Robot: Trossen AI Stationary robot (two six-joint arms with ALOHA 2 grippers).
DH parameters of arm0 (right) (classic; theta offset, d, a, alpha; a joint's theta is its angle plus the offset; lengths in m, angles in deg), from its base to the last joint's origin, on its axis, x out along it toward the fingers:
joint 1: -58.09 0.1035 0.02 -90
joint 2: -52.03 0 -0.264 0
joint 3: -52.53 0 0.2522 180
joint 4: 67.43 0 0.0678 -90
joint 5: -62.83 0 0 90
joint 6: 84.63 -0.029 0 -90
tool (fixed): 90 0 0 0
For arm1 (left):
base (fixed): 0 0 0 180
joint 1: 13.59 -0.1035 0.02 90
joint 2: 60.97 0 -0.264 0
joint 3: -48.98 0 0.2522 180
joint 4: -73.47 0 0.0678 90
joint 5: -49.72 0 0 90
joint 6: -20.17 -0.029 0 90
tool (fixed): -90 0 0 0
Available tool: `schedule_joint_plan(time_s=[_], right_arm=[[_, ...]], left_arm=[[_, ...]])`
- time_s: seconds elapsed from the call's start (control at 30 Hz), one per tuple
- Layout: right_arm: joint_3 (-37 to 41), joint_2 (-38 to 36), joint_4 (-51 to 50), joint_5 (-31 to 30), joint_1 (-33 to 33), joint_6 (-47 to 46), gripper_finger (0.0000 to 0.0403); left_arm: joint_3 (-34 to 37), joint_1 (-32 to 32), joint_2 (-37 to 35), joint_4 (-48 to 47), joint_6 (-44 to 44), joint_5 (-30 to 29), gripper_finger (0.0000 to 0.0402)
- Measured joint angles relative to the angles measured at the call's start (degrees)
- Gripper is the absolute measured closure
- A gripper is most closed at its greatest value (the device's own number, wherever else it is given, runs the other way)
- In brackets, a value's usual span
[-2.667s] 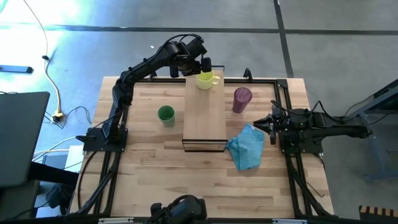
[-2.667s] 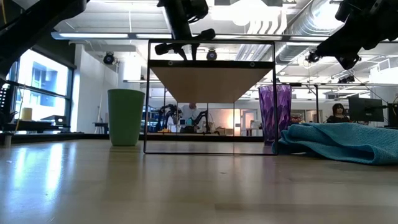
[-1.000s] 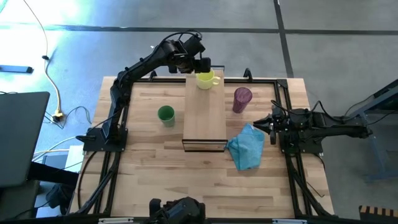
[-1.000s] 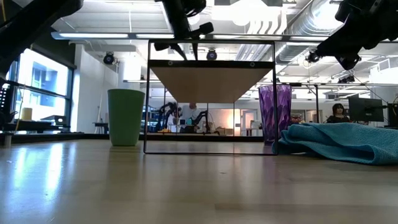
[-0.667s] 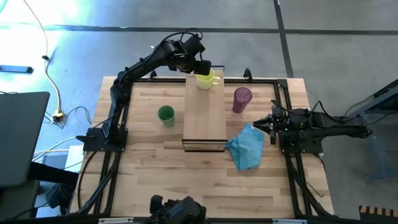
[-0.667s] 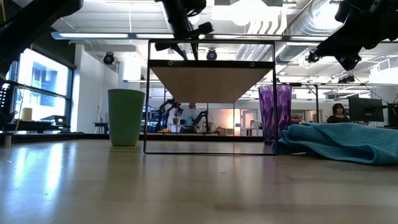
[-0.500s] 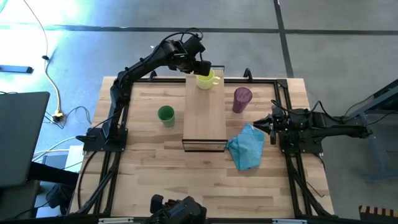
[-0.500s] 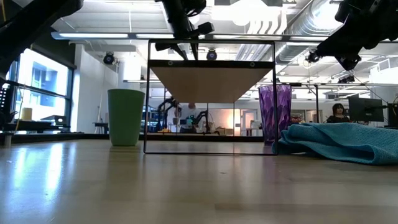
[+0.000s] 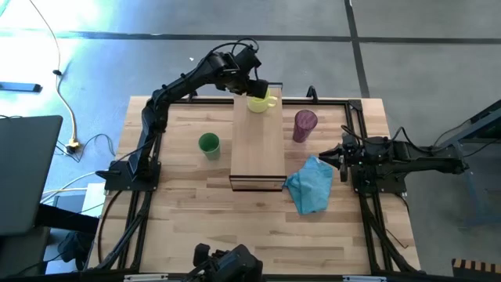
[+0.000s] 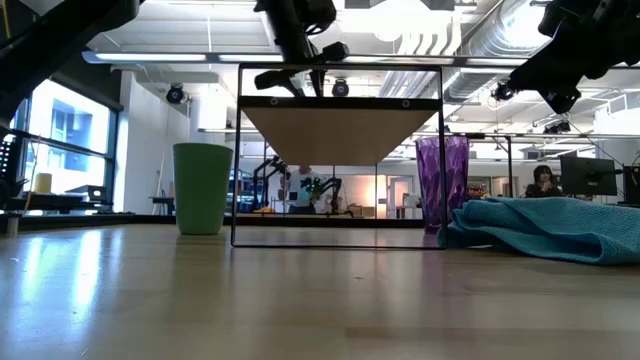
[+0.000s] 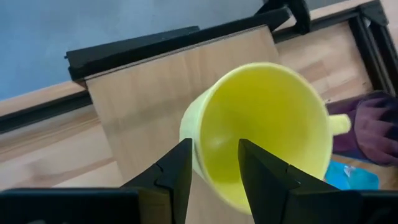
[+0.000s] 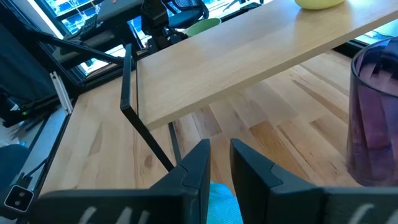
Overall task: Stack small to large cups/mugs on shelf
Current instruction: Put the yellow mug on the shelf
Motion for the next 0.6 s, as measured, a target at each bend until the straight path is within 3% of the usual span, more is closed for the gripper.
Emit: schedule_joint_plan(time_s=[0.3, 0.6], right_arm=[[0.0, 0.0, 0.0, 0.0, 0.0, -0.4, 0.0350], [0.0, 0.0, 0.0, 0.0, 0.0, -0.4, 0.0350]], left_arm=[[0.0, -0.4, 0.2, -0.7, 2.8, -1.2, 0.0294], [0.0, -0.3, 0.2, -0.7, 3.0, -1.0, 0.0381]])
